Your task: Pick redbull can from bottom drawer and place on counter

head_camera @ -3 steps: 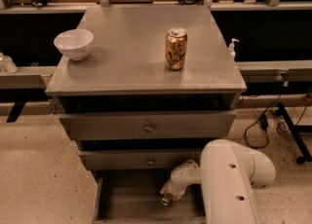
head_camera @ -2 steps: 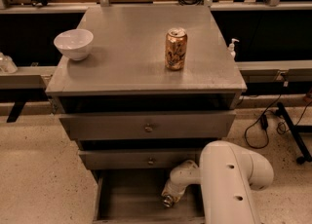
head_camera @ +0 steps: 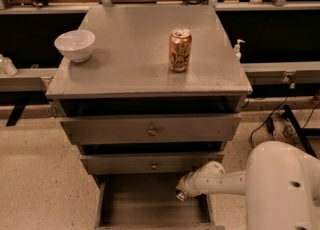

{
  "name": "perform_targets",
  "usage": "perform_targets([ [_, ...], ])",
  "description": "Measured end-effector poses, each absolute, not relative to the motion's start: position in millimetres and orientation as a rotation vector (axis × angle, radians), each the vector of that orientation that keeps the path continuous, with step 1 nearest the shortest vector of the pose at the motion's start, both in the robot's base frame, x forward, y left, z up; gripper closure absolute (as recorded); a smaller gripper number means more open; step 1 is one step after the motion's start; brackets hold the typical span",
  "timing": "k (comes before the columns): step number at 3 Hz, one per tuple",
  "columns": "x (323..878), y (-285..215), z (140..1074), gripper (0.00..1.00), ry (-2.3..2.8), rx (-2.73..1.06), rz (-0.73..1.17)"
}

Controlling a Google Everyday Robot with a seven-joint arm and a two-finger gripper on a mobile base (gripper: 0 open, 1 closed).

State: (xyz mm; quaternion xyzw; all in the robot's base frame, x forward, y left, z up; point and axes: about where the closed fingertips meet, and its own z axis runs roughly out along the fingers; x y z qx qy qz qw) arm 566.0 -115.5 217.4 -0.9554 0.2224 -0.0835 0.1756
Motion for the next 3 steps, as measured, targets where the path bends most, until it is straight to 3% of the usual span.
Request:
perform_targets([
  [2,525,-109,403,1.0,0.313,-2.442,-0.575],
  [3,497,-94,418,1.0,0.252,-2.402,-0.554],
])
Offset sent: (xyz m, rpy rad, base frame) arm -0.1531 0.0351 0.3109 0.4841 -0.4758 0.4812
